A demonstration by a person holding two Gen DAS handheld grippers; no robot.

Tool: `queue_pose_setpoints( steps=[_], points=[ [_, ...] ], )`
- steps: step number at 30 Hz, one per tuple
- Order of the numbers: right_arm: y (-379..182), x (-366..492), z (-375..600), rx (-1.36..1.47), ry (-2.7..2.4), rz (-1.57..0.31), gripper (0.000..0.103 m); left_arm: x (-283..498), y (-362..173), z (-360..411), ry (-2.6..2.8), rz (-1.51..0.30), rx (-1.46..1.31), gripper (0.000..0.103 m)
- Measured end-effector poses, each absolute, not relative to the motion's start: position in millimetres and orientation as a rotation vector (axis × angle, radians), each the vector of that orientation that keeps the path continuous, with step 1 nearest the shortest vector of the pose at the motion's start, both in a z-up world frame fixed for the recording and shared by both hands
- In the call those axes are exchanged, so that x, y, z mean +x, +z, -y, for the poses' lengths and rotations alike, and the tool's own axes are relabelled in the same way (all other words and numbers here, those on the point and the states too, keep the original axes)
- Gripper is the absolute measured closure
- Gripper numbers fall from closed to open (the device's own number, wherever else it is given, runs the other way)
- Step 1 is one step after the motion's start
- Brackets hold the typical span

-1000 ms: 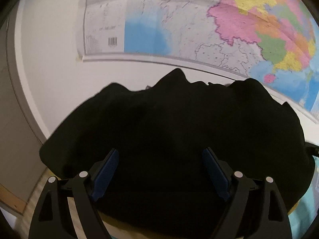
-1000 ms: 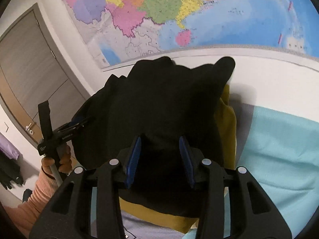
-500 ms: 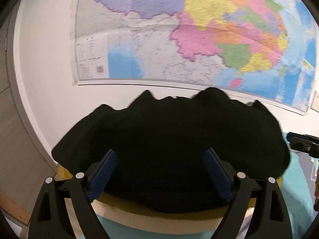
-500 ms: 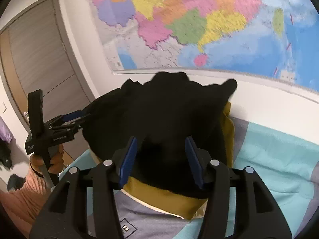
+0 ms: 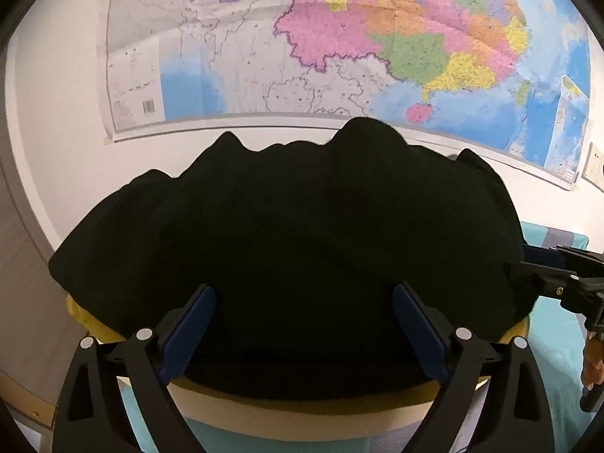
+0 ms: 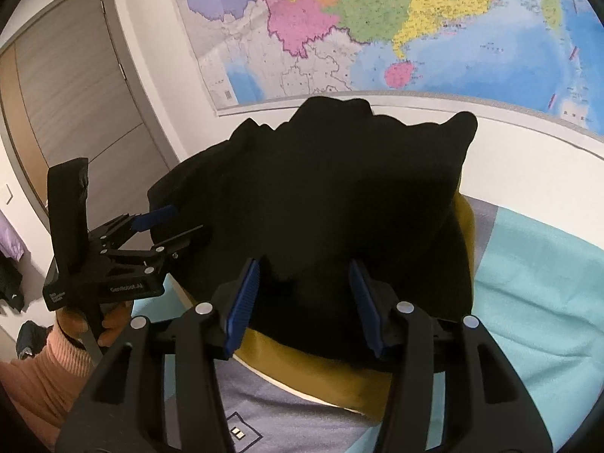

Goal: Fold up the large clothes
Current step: 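Lower the black shirt onto the stack and open both tools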

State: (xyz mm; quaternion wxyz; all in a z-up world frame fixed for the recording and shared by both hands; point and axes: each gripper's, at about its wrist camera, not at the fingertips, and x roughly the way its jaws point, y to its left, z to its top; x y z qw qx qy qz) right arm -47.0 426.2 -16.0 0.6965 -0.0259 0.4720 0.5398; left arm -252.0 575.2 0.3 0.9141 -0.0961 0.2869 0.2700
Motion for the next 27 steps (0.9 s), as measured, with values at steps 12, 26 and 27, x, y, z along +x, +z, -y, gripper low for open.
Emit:
queue_pose_setpoints(
  steps=[12,26,27],
  points=[
    [0.4,-68.7,-411.2,-0.102,1.188,-0.973,0.028,-265.7,1.3,-541.0,0.600,-0.546,-0.210,0.007],
    [8.4,-98.1,-391.9,-0.153,1.143,-0.898,0.008,-281.8,-0.5,-512.2,0.656,-0.515,-0.221,0.007],
    [9.3,-100.3,-389.3,-0.153,1.136,-0.892,0.006,-281.4,-2.6,-510.8,0.639,-0.532,-0.232,0.007]
  ],
)
